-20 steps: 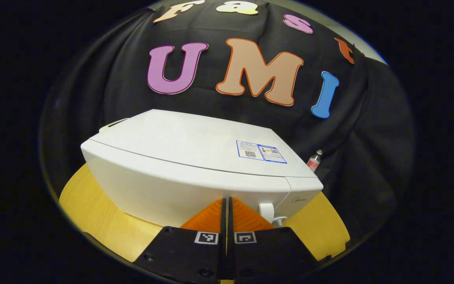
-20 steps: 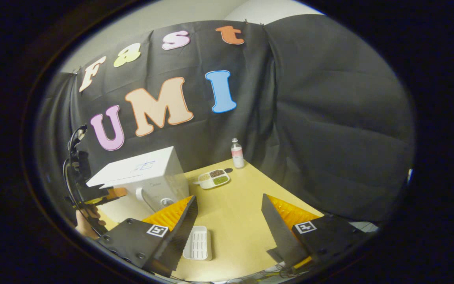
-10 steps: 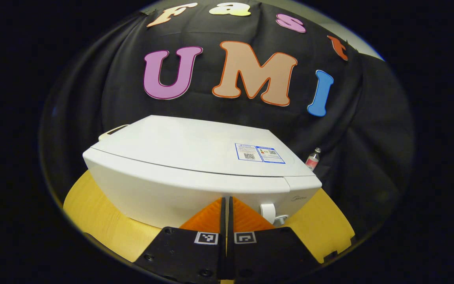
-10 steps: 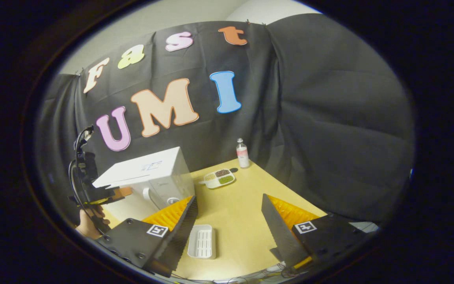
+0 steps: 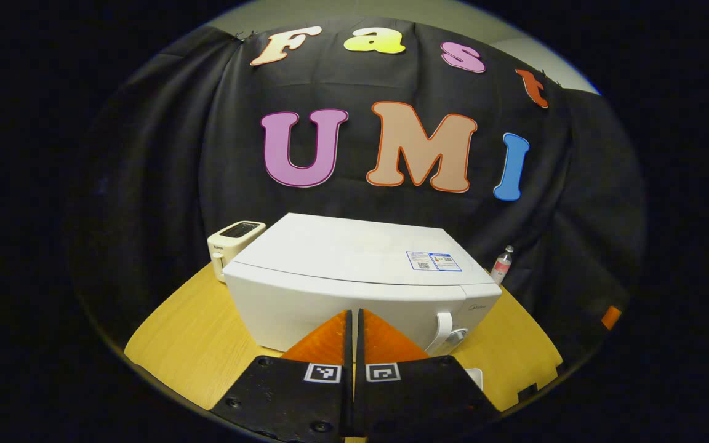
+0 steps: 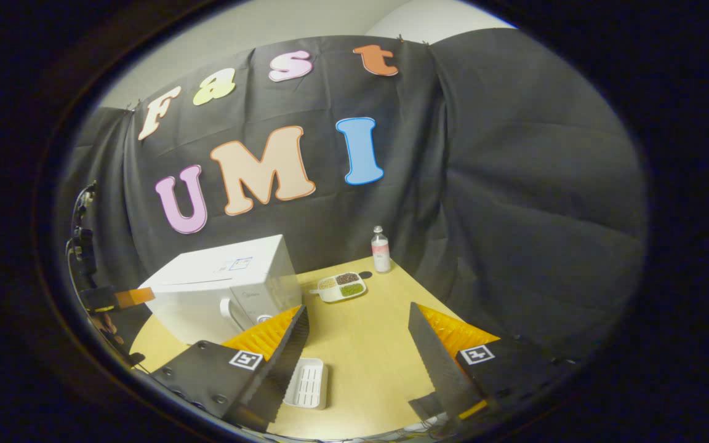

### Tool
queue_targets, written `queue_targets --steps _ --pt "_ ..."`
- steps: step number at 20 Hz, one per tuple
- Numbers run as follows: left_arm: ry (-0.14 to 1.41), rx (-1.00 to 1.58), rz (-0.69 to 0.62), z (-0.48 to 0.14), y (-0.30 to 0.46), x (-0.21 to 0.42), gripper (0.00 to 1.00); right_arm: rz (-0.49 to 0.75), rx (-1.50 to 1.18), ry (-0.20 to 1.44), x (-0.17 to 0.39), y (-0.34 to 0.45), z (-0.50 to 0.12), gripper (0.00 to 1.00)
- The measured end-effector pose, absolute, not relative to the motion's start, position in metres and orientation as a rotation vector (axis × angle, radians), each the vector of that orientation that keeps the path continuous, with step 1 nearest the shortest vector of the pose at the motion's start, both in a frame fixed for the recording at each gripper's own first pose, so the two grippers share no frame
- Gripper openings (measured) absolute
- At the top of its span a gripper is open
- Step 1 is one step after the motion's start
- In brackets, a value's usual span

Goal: Open the microwave oven with the left hand, put the food in, and close the microwave oven.

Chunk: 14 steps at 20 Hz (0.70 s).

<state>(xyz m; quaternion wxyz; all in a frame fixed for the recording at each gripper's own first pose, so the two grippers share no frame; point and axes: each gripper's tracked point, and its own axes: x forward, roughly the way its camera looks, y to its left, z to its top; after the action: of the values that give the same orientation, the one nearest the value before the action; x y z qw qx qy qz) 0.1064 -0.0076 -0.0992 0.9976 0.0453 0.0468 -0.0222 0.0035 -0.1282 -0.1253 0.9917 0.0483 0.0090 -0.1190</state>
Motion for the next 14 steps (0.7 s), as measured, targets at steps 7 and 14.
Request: queue_targets --steps 7,14 --pt "0.081 0.094 0.013 -0.099 -0.001 0.054 0.03 -0.11 0.088 -0.002 0.014 -0.098 -0.098 0.92" --pt "0.081 0.048 0.074 -0.101 -0.002 0.021 0.36 -0.026 0.013 -0.037 0.013 -0.089 -0.078 0.92"
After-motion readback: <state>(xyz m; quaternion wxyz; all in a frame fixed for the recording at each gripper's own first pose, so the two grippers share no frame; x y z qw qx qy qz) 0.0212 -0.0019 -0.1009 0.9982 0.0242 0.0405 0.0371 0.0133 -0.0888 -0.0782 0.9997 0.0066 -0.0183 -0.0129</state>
